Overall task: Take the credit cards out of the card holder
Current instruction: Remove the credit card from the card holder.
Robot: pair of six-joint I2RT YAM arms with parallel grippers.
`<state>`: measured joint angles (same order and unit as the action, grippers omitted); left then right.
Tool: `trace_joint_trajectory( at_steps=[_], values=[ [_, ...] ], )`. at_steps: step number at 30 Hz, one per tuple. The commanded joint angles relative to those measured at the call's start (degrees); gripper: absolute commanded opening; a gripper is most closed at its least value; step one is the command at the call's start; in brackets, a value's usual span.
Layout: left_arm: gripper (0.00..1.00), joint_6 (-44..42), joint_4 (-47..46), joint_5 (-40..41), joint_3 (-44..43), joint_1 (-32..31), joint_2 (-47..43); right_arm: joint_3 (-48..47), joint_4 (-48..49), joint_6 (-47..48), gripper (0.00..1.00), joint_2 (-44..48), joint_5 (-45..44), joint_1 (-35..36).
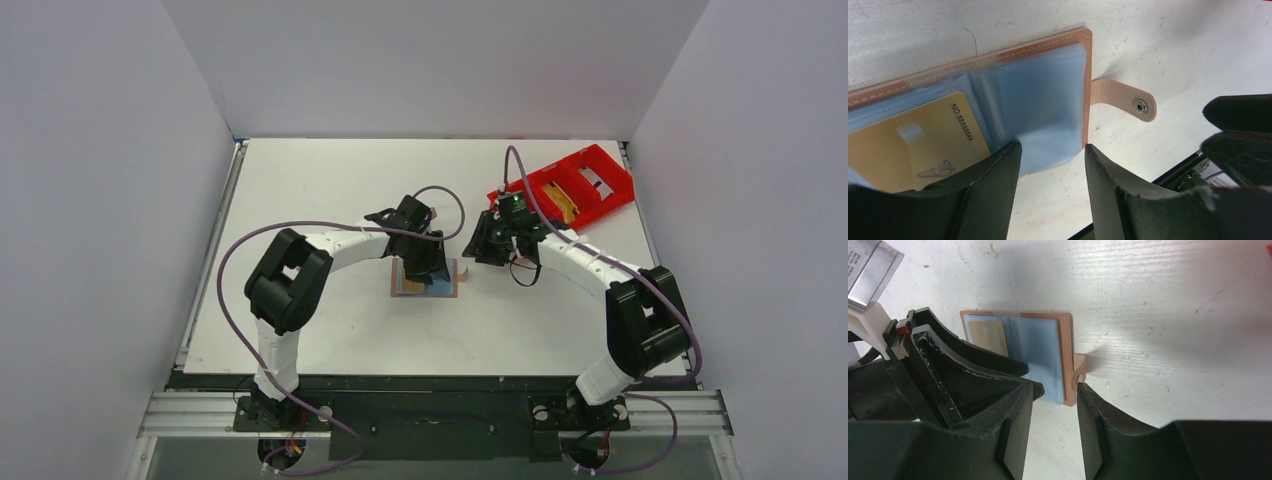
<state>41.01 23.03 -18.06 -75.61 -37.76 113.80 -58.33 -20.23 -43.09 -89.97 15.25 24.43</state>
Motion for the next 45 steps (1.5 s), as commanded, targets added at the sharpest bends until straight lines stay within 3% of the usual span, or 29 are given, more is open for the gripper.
trace_joint_trajectory(
  at_steps=[1, 11, 24, 29, 37, 45],
  values=[
    [0.48, -1.6, 1.8, -0.2, -2.2, 0.4, -1.3, -3.1, 0.7, 0.5, 0.35, -1.2, -0.9, 0.9],
    [0.48, 1.9, -2.8, -5.4, -5.5, 0.4, 1.0, -4.6, -0.5, 0.8, 0.35, -0.5, -0.9, -0.5],
    [0.48, 0.7, -1.6, -0.1, 0.8, 7.1, -8.9, -7.1, -0.4, 1.0, 0.35, -1.8, 0.9, 2.4],
    [0.46, -1.3, 0.9, 4.4, 4.0, 9.0, -12.3, -10.6, 1.3, -0.4, 0.34, -7.9, 4.2, 6.4],
    [0.20, -1.7, 0.1, 3.7, 8.1, 9.9, -12.7, -13.1, 7.5, -5.6, 0.24, -15.3, 9.6, 9.2],
    [0.05, -2.1, -0.2, 5.3, 9.8, 9.9, -11.8, -12.1, 9.4, -6.7, 0.23, -18.6, 10.2, 9.4]
  ],
)
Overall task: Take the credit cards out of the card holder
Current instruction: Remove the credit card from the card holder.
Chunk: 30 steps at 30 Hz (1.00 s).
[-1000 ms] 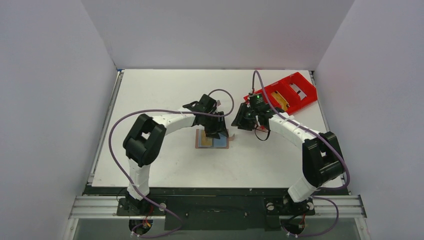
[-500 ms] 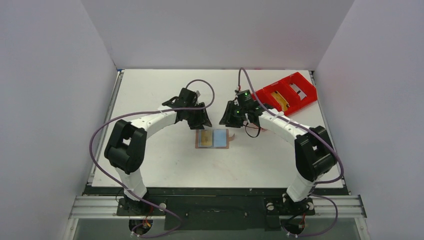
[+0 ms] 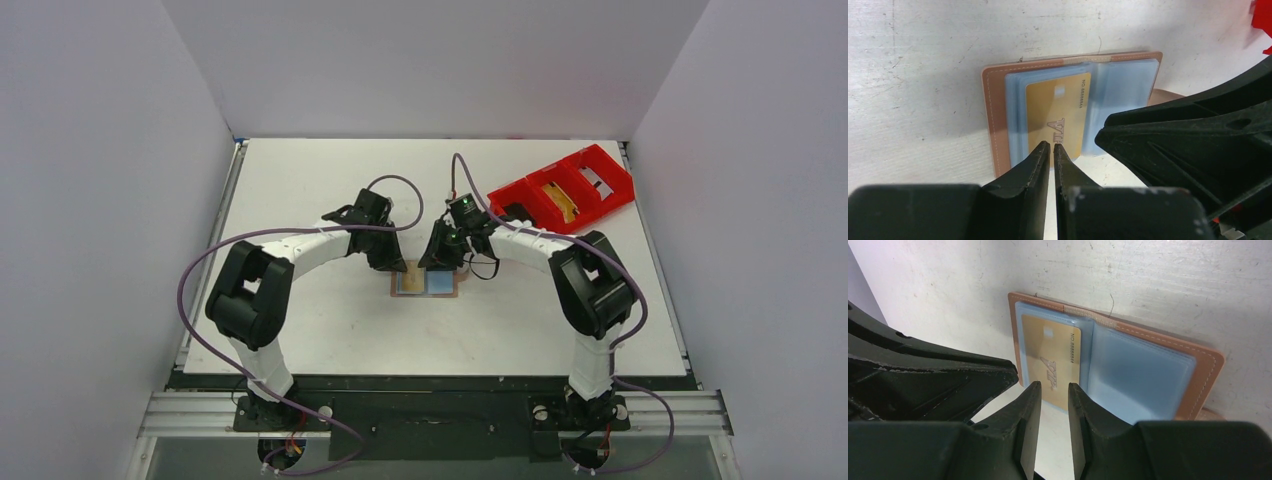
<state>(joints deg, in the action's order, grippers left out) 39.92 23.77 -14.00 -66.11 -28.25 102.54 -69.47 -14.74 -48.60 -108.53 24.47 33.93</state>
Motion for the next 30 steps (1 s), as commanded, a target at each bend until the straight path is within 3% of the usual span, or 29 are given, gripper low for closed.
trace_joint_trajectory(
  at_steps=[1, 30],
  values=[
    [0.03, -1.1, -1.0, 1.4, 0.4, 0.3, -0.3, -0.8, 4.3, -1.2, 0.23, -0.2, 1.1, 0.0],
    [0.00, -0.4, -0.3, 4.6, 0.9, -1.9, 3.6, 2.5, 6.8, -0.2, 0.27, -3.6, 2.0, -0.7]
  ],
)
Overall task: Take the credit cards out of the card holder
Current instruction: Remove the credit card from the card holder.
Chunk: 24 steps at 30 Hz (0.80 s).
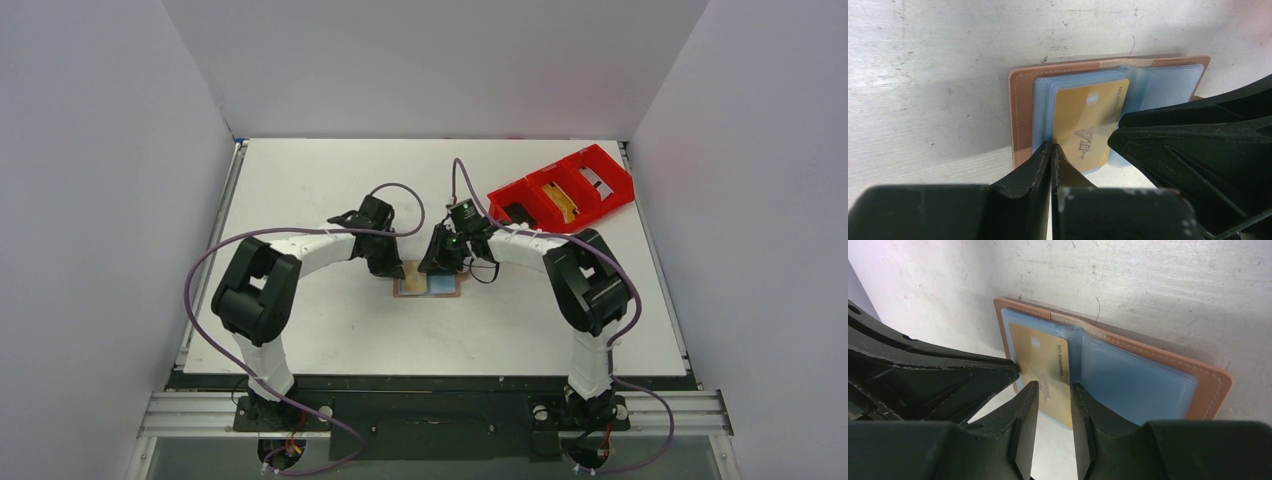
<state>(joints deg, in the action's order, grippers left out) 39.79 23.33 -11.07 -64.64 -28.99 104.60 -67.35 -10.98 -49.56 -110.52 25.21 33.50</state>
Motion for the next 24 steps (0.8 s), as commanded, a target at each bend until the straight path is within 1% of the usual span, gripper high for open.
trace_joint_trajectory(
  at_steps=[1, 10, 16, 21, 24],
  values=[
    [0.00, -0.2, 0.2, 1.7, -0.6, -1.3, 1.7, 0.4, 3.5, 0.7, 0.27, -1.8, 1.7, -0.3],
    [0.00, 1.4, 2.2, 3.8, -1.7, -2.7, 3.1, 1.0, 3.9, 0.9, 0.27, -2.3, 2.3, -0.9],
    [0.00, 2.0, 3.4, 5.1, -1.7, -2.6, 3.6, 2.6, 1.8, 3.1, 0.27, -0.7, 0.2, -2.6],
    [0.00, 2.1, 3.1, 5.0, -1.5, -2.6, 3.7, 2.5, 1.3, 4.6, 0.27, -1.0, 1.2, -1.9],
    [0.00, 2.3, 2.7, 4.8, -1.4, -2.7, 3.9, 2.1, 1.3, 4.8, 0.22, -1.3, 1.7, -1.1]
  ],
)
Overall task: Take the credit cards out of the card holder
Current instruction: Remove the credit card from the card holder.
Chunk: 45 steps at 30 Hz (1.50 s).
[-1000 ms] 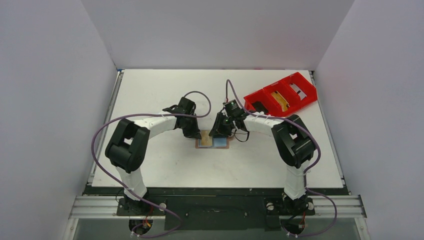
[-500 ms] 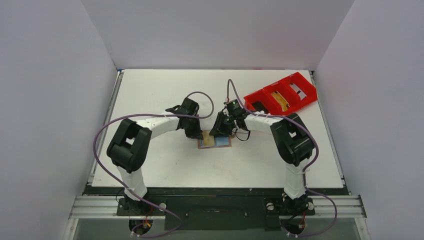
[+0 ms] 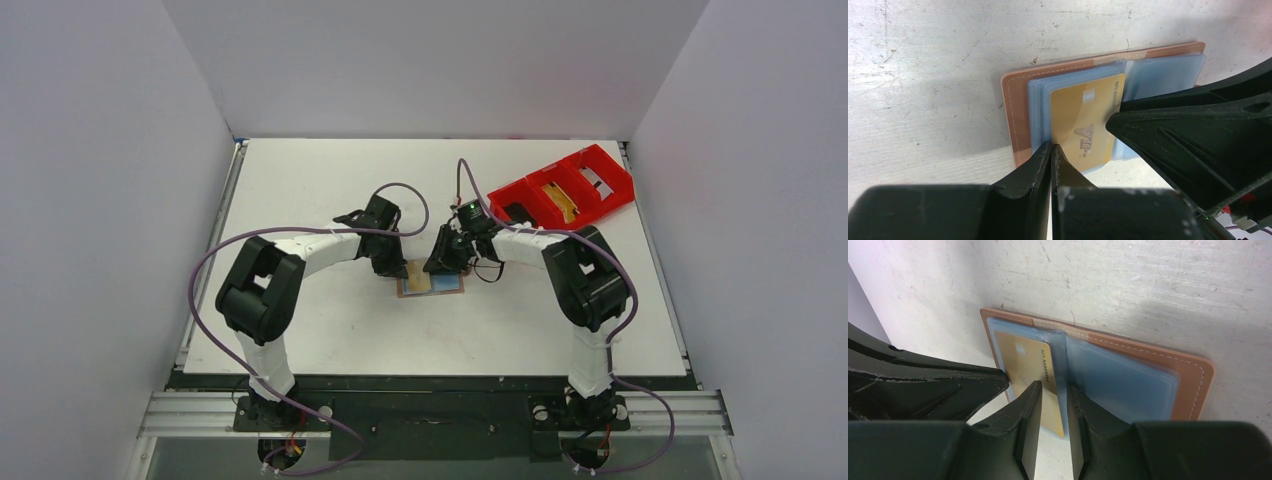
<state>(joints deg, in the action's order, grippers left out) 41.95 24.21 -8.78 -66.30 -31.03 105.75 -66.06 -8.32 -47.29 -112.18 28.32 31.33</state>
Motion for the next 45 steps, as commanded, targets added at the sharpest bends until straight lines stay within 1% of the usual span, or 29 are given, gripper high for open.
trace_joint_trajectory(
  at_steps=[1, 2, 4, 6, 11, 26, 28, 29, 31, 36, 39, 45],
  values=[
    [0.00, 0.2, 1.7, 2.4, 0.2, -0.7, 2.8, 0.8, -1.1, 2.4, 0.20, 0.2, -0.9, 1.4],
    [0.00, 0.2, 1.6, 2.4, 0.3, -0.7, 2.8, 0.8, -0.7, 2.2, 0.16, 0.0, -0.7, 1.5],
    [0.00, 0.4, 1.5, 2.3, 0.4, -0.8, 2.9, 0.8, -0.1, 1.9, 0.13, -0.2, 0.0, 1.6],
    [0.00, 0.4, 1.3, 2.2, 0.4, -0.9, 3.0, 1.0, 0.5, 1.6, 0.13, -0.3, 0.5, 1.5],
    [0.00, 0.5, 0.9, 1.9, 0.6, -1.0, 3.3, 1.3, 2.5, 0.9, 0.13, -0.1, 2.6, 1.7],
    [0.00, 0.9, 0.2, 0.9, -0.8, -2.0, 5.1, 0.9, 2.5, 2.1, 0.16, -0.1, 3.4, 3.2],
    [0.00, 1.0, 0.5, 1.1, -0.7, -1.9, 5.2, 0.8, 2.3, 2.3, 0.10, -0.1, 3.2, 3.3],
    [0.00, 1.1, 0.6, 1.2, -0.7, -1.9, 5.1, 0.8, 2.2, 2.4, 0.04, -0.1, 3.2, 3.2],
    [0.00, 1.2, 0.9, 1.5, -0.5, -1.9, 5.0, 0.9, 2.2, 2.4, 0.00, -0.2, 3.0, 3.1],
    [0.00, 1.6, 2.2, 3.5, 0.8, -1.1, 4.6, 2.2, 2.4, 2.7, 0.00, 0.3, 2.3, 1.5],
    [0.00, 1.8, 2.8, 4.6, 1.9, -0.3, 4.5, 3.3, 2.8, 2.8, 0.00, 0.8, 2.2, -0.6],
    [0.00, 2.4, 3.0, 5.5, 2.7, 0.0, 4.4, 4.1, 2.5, 3.7, 0.00, 1.4, 2.2, -3.3]
  ],
)
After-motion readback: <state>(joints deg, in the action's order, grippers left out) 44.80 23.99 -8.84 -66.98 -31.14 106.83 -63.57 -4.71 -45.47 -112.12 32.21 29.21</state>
